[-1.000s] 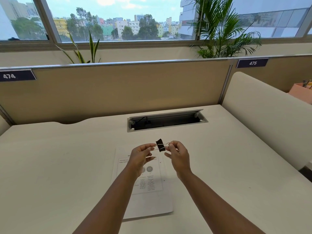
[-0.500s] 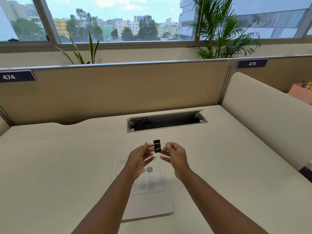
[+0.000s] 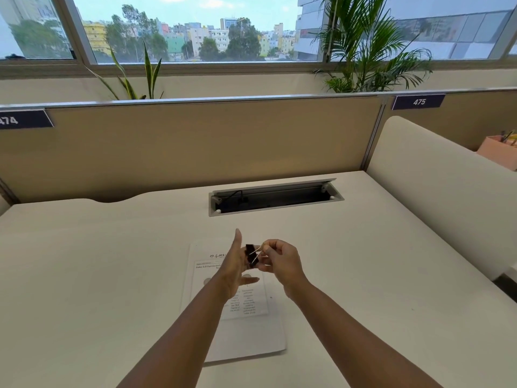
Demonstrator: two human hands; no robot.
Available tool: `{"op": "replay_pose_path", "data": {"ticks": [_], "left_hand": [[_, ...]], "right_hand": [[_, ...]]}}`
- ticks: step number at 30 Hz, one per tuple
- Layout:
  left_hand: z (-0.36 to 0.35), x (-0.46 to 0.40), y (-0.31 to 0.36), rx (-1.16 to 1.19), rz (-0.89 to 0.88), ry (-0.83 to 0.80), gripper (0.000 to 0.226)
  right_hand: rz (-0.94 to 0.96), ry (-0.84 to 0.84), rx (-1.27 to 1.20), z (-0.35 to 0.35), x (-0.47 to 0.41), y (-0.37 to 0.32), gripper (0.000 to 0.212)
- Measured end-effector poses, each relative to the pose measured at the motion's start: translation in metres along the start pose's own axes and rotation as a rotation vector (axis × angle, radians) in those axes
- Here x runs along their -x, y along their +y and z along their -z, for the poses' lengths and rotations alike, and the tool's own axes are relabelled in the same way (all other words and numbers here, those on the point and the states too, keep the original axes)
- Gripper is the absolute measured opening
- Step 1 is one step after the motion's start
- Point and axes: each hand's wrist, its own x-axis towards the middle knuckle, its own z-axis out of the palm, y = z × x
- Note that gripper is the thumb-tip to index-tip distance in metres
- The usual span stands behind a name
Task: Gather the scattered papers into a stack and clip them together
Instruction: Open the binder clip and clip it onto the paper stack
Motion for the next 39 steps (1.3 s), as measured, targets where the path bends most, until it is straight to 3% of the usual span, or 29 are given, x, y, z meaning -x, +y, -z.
{"op": "replay_pose_path", "data": {"ticks": [2,5,7,10,15,18,20,24,26,30,34,39], "left_hand": [[-0.004,-0.002,0.000,0.061,-0.017,-0.017,0.082],[-0.003,-0.003,0.002,0.101,-0.025,-0.002,0.080],[0.002,-0.003,0.001,0.034,-0.085,0.051,0.069],[0.006,-0.001,-0.001,0.009,-0.217,0.140,0.033],[0.011,-0.005,-0.009,0.016,-0.218,0.145,0.028],[0.015,-0.008,-0.014,0.030,-0.188,0.087,0.027],[0.016,-0.009,-0.015,0.043,-0.164,0.055,0.029],[0.018,-0.012,-0.018,0.044,-0.048,0.099,0.045],[0.024,-0.017,-0.023,0.016,-0.010,0.167,0.052],[0.042,-0.027,-0.033,0.118,-0.003,0.386,0.042],[0.061,-0.032,-0.043,0.081,-0.023,0.557,0.030],[0.078,-0.033,-0.046,-0.191,-0.138,0.820,0.023]], "right_hand": [[0.015,0.032,0.025,-0.006,0.001,0.000,0.017],[0.017,0.122,-0.014,-0.007,-0.001,-0.003,0.015],[0.033,0.205,0.023,-0.003,-0.005,-0.003,0.012],[0.045,0.256,0.080,-0.001,-0.007,0.002,0.009],[0.048,0.172,0.191,-0.003,-0.006,0.011,0.007],[-0.072,-0.026,0.090,0.002,-0.008,0.013,0.028],[-0.174,-0.155,-0.009,0.009,-0.009,0.011,0.030],[-0.295,-0.175,-0.048,0.021,-0.015,0.016,0.024],[-0.317,-0.042,0.015,0.027,-0.022,0.021,0.023],[-0.304,0.261,0.419,0.050,-0.035,0.036,0.019],[-0.359,0.305,0.612,0.070,-0.042,0.047,0.046],[-0.424,0.321,0.635,0.076,-0.048,0.061,0.042]]}}
